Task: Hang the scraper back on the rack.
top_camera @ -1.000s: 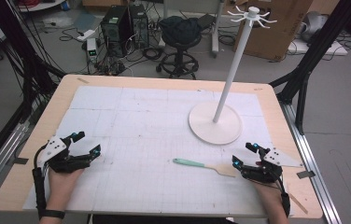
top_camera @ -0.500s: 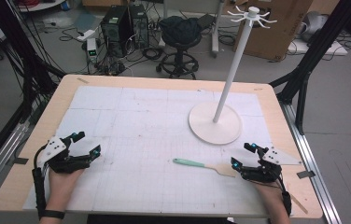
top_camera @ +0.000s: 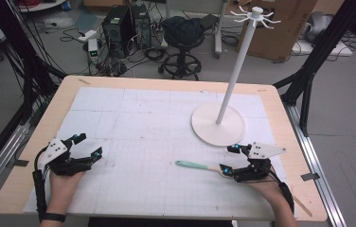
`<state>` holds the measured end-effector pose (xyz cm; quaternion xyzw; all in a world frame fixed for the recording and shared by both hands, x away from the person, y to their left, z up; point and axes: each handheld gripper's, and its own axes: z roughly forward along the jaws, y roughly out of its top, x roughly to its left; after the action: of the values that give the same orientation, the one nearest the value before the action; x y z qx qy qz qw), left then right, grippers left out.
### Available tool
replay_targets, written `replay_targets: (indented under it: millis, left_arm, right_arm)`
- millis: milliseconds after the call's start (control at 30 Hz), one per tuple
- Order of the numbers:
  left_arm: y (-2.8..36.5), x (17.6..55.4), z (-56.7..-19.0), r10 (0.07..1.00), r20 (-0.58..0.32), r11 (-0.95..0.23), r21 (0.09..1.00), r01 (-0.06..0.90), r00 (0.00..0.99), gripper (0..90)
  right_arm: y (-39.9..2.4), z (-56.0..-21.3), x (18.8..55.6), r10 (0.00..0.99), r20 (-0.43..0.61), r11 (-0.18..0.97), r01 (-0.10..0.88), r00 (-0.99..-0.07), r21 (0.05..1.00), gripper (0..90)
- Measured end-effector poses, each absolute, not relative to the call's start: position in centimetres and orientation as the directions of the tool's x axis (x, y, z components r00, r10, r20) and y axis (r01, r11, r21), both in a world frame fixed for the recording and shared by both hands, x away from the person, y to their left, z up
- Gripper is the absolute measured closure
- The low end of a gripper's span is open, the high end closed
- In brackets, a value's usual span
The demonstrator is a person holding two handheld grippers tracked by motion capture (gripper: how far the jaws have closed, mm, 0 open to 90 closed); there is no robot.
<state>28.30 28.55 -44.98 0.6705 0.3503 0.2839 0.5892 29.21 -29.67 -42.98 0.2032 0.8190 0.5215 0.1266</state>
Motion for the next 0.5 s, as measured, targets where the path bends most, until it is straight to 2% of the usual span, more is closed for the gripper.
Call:
replay_targets:
  millis: [500]
  left_arm:
    - [28.5,28.3,-45.0,0.803,-0.027,-0.066,0.989,0.134,0.596,15.1]
  right_arm:
    - [-27.0,-44.3,30.3,0.354,0.016,0.535,0.217,-0.935,0.816,56.2]
